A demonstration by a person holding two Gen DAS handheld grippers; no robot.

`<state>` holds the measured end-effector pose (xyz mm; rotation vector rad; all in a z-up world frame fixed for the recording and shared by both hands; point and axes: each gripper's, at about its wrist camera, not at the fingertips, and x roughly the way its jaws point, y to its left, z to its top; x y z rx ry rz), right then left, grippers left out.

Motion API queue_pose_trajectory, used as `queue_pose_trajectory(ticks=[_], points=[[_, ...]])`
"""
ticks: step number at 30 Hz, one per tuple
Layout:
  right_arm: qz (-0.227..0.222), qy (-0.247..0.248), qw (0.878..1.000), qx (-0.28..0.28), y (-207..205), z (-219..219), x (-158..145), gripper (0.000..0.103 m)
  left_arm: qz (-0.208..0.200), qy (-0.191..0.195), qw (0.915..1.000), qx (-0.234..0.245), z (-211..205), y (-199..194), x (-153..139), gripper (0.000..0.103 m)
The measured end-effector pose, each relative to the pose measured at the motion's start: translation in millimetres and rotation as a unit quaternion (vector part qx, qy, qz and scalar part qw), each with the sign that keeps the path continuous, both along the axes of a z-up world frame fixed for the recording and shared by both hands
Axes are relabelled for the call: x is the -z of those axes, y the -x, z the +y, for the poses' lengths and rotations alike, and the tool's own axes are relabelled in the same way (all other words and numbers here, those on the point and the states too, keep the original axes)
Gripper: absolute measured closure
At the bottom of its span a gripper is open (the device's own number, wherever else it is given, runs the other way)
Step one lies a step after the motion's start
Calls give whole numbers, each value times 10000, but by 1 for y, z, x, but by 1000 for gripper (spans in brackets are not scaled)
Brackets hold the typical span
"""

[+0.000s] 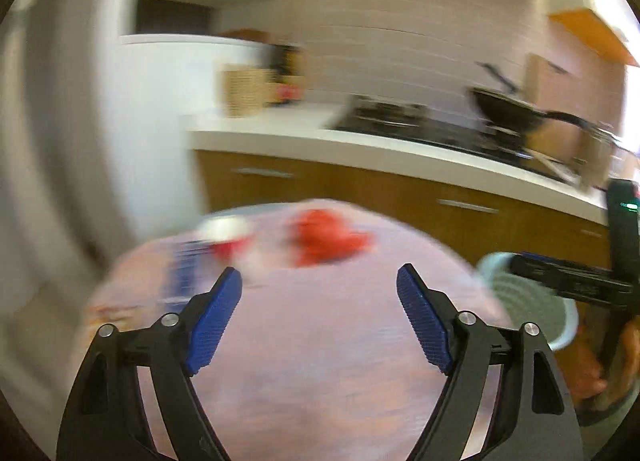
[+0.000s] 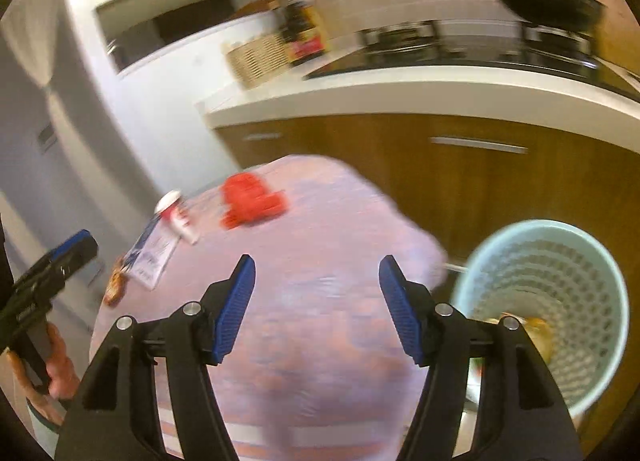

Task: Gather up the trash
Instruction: 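Move both open tools back toward the table, then grasp the orange snack bag with the left tool while the right tool grasps the blue milk carton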

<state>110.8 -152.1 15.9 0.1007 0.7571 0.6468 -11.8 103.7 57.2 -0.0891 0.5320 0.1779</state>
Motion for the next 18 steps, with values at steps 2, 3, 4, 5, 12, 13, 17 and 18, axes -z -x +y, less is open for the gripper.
queue_pose_trajectory(ticks=[2,3,4,5,12,13,17,18], points=[[30,41,9997,-236,3,23,1,42,61,2,9986,-519,41,16,6,22],[79,65,9992,-391,4,38,2,42,96,-3,9973,-727,55,21,9,22],[90,80,9986,-514,8,48,1,42,150,-48,9947,-1020,73,26,12,21],[60,121,9976,-681,12,64,1,42,260,-109,9897,-1406,95,30,21,21],[-145,432,9898,-1353,36,170,-2,36,648,538,9736,-2121,192,38,73,22],[-157,466,9890,-1397,39,182,-2,36,664,621,9735,-2100,196,35,78,22],[-127,472,9876,-1492,45,225,1,36,808,999,9723,-1951,211,26,95,22],[-129,477,9874,-1502,46,233,1,36,876,1044,9713,-1951,213,21,99,22]])
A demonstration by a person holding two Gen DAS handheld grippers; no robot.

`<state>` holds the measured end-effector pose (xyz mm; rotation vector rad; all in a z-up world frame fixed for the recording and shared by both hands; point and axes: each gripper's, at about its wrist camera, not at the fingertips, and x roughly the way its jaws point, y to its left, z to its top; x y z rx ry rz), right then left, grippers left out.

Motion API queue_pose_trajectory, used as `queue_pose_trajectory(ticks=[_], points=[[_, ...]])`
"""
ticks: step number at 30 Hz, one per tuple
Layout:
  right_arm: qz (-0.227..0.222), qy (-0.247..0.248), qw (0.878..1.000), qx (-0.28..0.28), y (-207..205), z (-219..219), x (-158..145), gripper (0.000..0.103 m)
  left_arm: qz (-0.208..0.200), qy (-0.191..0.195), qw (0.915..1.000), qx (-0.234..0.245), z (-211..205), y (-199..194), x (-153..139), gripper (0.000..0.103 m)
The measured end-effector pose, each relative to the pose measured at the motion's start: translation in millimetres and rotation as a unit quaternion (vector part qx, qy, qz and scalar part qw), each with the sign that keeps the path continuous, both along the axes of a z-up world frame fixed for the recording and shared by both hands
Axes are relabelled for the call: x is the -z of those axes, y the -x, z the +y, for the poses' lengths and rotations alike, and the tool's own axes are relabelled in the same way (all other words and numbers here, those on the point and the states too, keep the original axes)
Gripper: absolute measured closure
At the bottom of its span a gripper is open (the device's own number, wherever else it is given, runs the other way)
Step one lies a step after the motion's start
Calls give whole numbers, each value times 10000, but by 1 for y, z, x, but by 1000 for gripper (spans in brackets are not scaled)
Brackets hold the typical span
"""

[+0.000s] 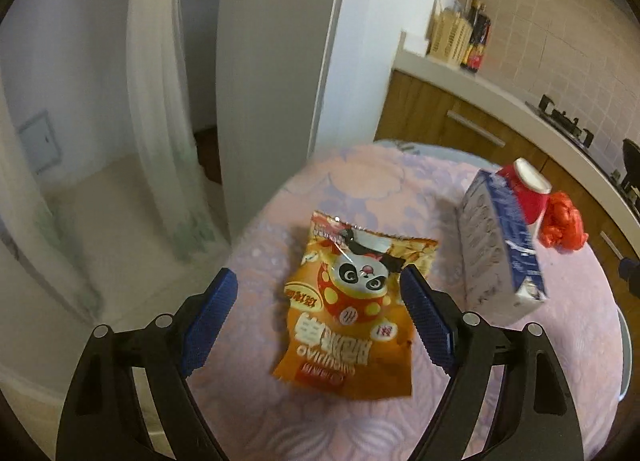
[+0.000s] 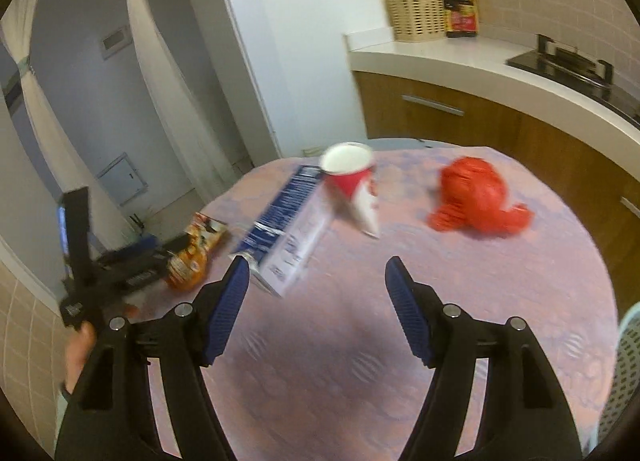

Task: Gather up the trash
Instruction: 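Grasp the orange snack bag with the left tool while the right tool grasps the blue milk carton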

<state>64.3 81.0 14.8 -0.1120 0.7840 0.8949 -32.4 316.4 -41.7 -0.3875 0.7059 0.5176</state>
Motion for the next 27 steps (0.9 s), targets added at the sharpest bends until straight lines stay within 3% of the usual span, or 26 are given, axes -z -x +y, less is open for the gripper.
queue_pose_trajectory(ticks=[3,6,8,11,21,23,25,27], points=[[-15,71,10000,-26,4,23,4,36,301,134,9994,90,2,-15,17,38],[120,132,9998,-10,4,41,13,36,509,-22,9985,192,-6,-15,23,49],[267,178,9995,76,4,52,23,36,451,-33,9985,305,-11,-12,23,73],[312,316,9987,232,1,68,36,36,308,-145,9990,283,-15,-3,19,93],[569,720,9942,566,-13,99,69,37,-82,-79,9996,259,-11,11,14,97],[579,761,9940,523,-11,99,71,60,-106,-38,9996,257,-10,7,15,97],[537,769,9946,448,-8,93,68,68,-90,-45,9995,294,-11,5,15,97],[540,762,9951,335,-4,83,65,68,-74,-72,9994,326,-12,3,15,97]])
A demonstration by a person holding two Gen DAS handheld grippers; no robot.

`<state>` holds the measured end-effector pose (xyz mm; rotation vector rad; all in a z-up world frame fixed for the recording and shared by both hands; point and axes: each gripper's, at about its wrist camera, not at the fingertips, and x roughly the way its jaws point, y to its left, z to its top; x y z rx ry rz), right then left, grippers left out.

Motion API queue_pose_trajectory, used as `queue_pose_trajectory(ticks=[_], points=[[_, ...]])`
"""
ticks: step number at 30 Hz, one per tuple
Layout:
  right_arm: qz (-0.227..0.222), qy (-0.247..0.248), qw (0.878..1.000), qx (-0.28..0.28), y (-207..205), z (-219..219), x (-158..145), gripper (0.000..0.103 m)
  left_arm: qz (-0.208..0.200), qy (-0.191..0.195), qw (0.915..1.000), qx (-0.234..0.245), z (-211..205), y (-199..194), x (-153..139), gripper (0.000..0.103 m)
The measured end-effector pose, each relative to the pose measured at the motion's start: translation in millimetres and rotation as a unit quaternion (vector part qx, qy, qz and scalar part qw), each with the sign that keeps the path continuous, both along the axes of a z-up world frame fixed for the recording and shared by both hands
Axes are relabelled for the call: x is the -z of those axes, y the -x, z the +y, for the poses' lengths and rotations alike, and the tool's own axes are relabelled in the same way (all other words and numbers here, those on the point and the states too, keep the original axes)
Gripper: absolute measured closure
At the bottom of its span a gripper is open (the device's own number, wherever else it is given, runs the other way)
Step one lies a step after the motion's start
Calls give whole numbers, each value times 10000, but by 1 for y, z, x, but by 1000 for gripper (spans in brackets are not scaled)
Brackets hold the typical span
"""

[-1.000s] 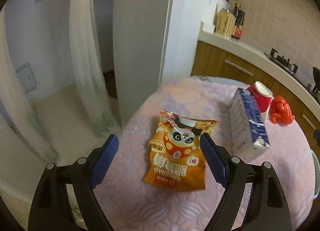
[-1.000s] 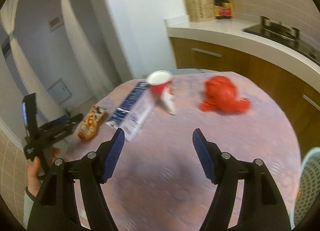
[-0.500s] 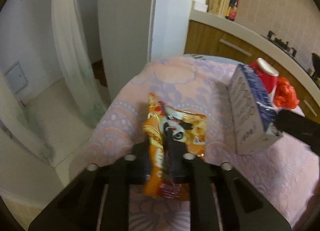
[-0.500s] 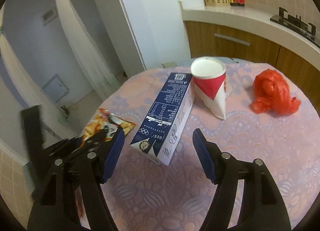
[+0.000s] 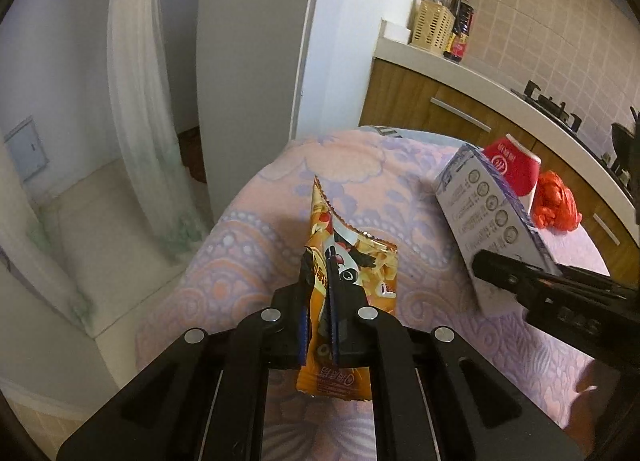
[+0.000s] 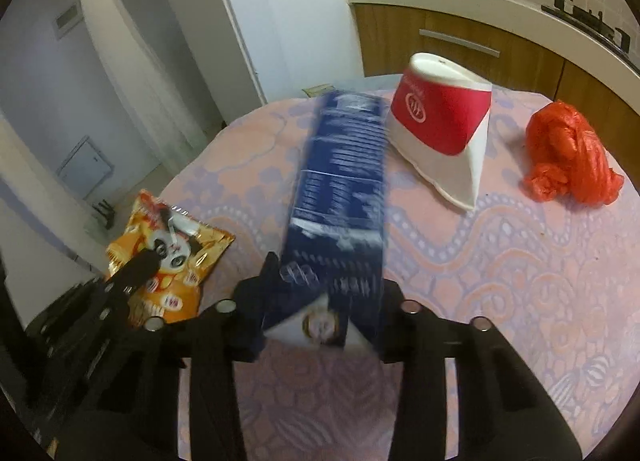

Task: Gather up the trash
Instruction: 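Grasp the orange snack bag with the left tool while the right tool grasps the blue milk carton, then carry the snack bag and carton over the wastebasket and open both tools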

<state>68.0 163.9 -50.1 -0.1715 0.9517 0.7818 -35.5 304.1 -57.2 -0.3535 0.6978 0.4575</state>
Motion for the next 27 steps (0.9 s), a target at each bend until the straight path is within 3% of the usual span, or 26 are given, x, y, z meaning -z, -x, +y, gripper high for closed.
queue_pose_trajectory(ticks=[3,8,13,17,21,27], points=[[142,-119,9993,-337,10,-19,-6,68,-37,-57,10000,40,-2,2,-2,97],[-21,-236,9968,-767,36,-63,-25,68,28,-186,9997,156,-10,1,-4,98],[-84,-506,9956,-780,42,-117,-45,68,-9,-183,9991,375,-29,5,-9,98],[-62,-795,9941,-731,39,-166,-56,68,-218,61,9968,770,-57,10,-20,98],[-316,-1006,9936,-411,37,-220,-70,68,-583,212,9894,1316,-97,3,-45,98],[-831,-1274,9876,376,25,-307,-87,68,-825,220,9694,2301,-175,-28,-80,98]])
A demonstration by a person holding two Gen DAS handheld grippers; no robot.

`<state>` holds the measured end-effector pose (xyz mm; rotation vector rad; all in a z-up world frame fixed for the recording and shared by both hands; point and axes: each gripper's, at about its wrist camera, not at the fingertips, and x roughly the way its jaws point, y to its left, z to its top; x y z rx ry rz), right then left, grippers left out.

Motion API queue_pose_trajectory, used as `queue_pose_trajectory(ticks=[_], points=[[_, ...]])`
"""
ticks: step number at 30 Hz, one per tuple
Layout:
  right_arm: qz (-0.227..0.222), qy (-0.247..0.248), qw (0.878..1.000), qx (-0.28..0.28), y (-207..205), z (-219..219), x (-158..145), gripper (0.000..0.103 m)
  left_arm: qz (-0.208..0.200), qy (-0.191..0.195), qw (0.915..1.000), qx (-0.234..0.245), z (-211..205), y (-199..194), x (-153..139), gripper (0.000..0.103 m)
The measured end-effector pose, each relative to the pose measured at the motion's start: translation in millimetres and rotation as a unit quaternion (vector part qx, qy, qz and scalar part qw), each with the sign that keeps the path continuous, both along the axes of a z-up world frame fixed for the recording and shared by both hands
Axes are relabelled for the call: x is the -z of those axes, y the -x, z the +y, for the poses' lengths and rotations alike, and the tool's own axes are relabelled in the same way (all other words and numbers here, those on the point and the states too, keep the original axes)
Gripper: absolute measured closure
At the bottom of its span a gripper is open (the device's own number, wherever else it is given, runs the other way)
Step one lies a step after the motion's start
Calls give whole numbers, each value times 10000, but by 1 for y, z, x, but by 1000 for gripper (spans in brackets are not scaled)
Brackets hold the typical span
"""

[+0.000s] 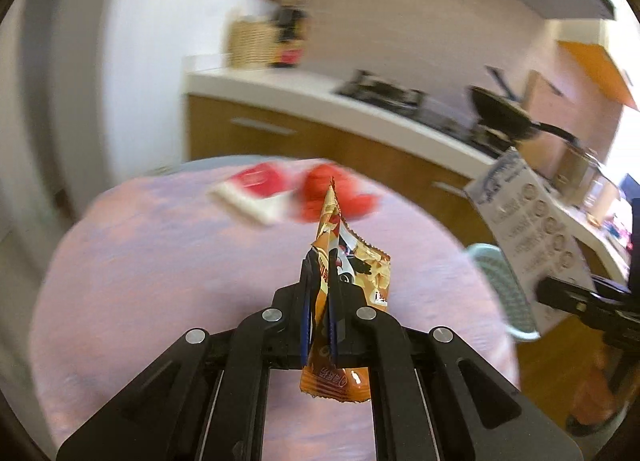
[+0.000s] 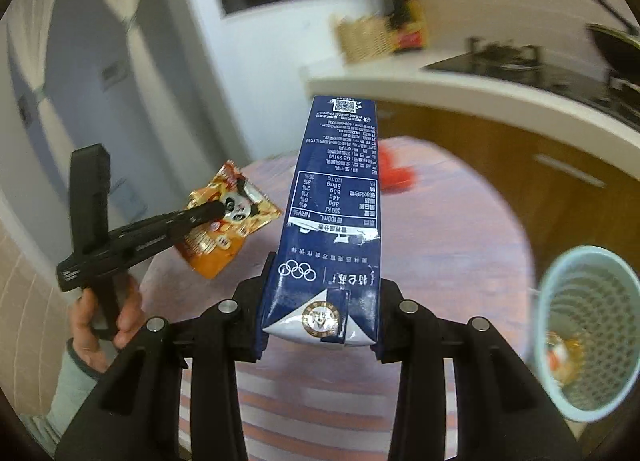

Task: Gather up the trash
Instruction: 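Carry the snack bag and carton over the wastebasket and open both tools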

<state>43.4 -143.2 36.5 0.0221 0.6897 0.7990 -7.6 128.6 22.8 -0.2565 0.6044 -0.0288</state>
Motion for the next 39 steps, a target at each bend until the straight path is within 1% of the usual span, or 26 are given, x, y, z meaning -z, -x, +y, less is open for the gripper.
queue_pose_trajectory(ticks=[4,6,9,12,13,14,15,16,18,20,22,24,27,30,31,32,34,37,39], points=[[28,-254,9978,618,-17,-64,-2,68,-60,-119,9981,596,-58,-28,-16,98],[56,-339,9952,914,-25,-91,0,68,-87,-247,9956,905,-92,-44,-23,98],[223,-432,9889,1404,-39,-131,9,68,-55,-324,9908,1314,-131,-64,-28,98],[428,-434,9807,1860,-54,-165,26,68,8,-419,9851,1670,-172,-86,-28,98],[581,-487,9780,1941,-60,-177,34,68,26,-430,9832,1771,-183,-91,-27,98],[754,-607,9770,1900,-64,-187,42,68,57,-396,9806,1920,-198,-100,-25,98],[1030,-829,9736,1859,-70,-199,53,68,92,-329,9789,2016,-205,-107,-24,98],[1190,-908,9692,1958,-75,-208,62,68,140,-260,9773,2098,-211,-113,-22,98],[1307,-781,9623,2254,-82,-220,75,68,294,-145,9726,2301,-232,-131,-15,98],[1413,-644,9557,2502,-88,-229,87,68,389,-220,9705,2371,-249,-142,-7,98],[1462,-372,9483,2793,-94,-239,99,68,561,-245,9668,2480,-266,-156,4,98],[1520,-112,9432,2952,-97,-242,109,68,751,-283,9601,2678,-281,-166,15,98],[1598,85,9382,3069,-102,-247,120,68,926,-444,9556,2763,-300,-176,29,98],[1552,193,9354,3170,-107,-247,123,67,1044,-520,9527,2806,-312,-186,40,98],[1545,258,9331,3236,-108,-247,123,64,1078,-519,9516,2832,-316,-189,43,97],[1567,276,9315,3272,-107,-244,123,50,1096,-509,9510,2846,-318,-191,43,97],[1568,218,9294,3334,-105,-245,125,40,1118,-536,9500,2865,-322,-192,44,96],[1544,123,9281,3387,-103,-258,129,38,1117,-672,9498,2844,-332,-199,47,95],[1542,78,9266,3428,-99,-266,127,38,1155,-667,9500,2823,-336,-203,49,92]])
